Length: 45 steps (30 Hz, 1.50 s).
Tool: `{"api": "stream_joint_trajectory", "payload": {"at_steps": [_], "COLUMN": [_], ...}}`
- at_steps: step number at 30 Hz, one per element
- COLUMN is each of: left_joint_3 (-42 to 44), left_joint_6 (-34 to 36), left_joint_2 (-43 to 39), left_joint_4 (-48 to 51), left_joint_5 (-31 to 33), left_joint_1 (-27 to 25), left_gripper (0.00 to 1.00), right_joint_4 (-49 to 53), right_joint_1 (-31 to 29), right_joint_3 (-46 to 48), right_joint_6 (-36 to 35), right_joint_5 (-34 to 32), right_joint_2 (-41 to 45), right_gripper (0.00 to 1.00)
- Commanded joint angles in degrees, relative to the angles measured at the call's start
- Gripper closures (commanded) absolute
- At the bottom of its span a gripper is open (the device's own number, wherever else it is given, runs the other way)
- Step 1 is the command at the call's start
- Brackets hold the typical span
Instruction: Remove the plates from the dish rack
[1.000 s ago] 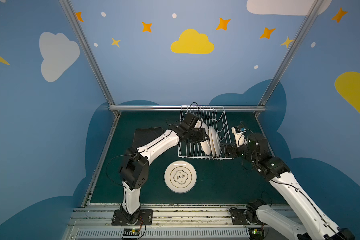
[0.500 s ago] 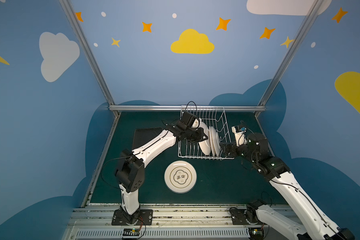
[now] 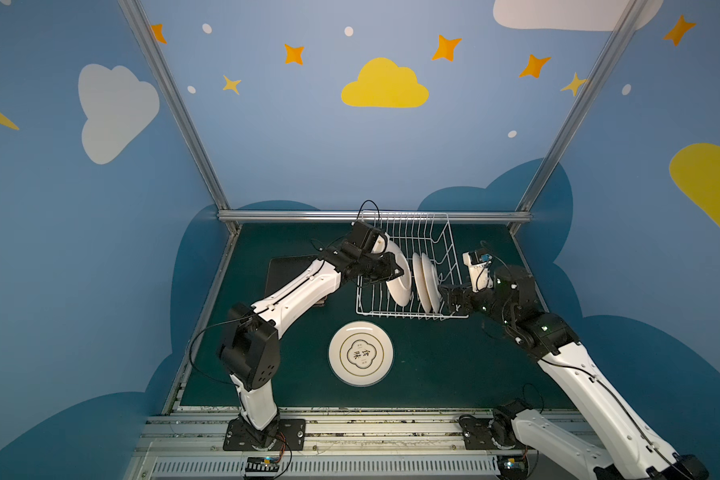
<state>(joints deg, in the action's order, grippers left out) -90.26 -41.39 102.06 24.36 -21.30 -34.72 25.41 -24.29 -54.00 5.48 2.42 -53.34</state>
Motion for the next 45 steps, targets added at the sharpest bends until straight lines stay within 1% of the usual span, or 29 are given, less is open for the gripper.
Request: {"api": "stream_joint_trajectory", "payload": {"at_steps": [1,7,12,15,16,20,24,26,29,35,39,43,45], "left_joint_3": [-0.3,0.4,1.6,2.3,2.9,6.6,10.5,12.5,17.0,26.2,29.3,31.4,32.7], "left_joint_6": [1.0,2.8,8.0,14.9,18.1,28.1,36.7,41.5,47.2,57.6,63.1,67.4,71.2], "left_joint_2": [-3.5,-5.8,-8.5,-11.2,-12.5,-18.1,-23.0,-25.4,-29.3,-35.8,-37.6,-38.3,-38.5], "left_joint_4": [-1.8,-2.5,-2.1,-1.8,-1.8,-4.3,-6.3,-6.8,-10.5,-19.4,-20.0,-19.8,-20.0], "left_joint_5": [-0.5,0.3,3.6,6.4,7.5,14.6,18.1,21.0,24.3,27.1,28.0,30.0,30.4], "left_joint_1": [0.6,1.0,1.1,1.1,1.1,1.1,1.0,0.8,0.7,0.4,-0.2,-1.5,-2.6], "left_gripper": [0.97,0.97,0.97,0.97,0.97,0.97,0.97,0.97,0.97,0.97,0.97,0.97,0.97], "right_joint_4": [-1.6,-1.9,-2.3,-3.0,-2.8,-1.4,-0.6,-0.6,-1.1,-2.4,-2.6,-5.6,-6.6], "right_joint_1": [0.1,0.2,0.2,0.3,0.4,0.9,1.6,2.1,2.8,4.5,5.0,5.0,5.0], "right_joint_3": [-1.5,-1.8,-3.1,-3.7,-4.1,-6.1,-8.2,-9.3,-10.5,-12.2,-14.0,-14.1,-14.2], "right_joint_6": [0.4,0.8,3.2,5.2,5.9,9.5,13.4,15.7,18.6,23.9,26.1,29.1,29.9], "right_joint_5": [0.5,0.7,1.8,3.4,3.7,5.1,8.5,10.8,13.6,17.0,19.8,23.0,23.9], "right_joint_2": [-0.2,-0.5,-0.7,-0.9,-1.1,-2.6,-4.5,-5.4,-6.7,-9.0,-11.1,-12.8,-13.3], "right_gripper": [0.08,0.08,0.08,0.08,0.08,0.06,0.06,0.06,0.06,0.06,0.06,0.06,0.07]}}
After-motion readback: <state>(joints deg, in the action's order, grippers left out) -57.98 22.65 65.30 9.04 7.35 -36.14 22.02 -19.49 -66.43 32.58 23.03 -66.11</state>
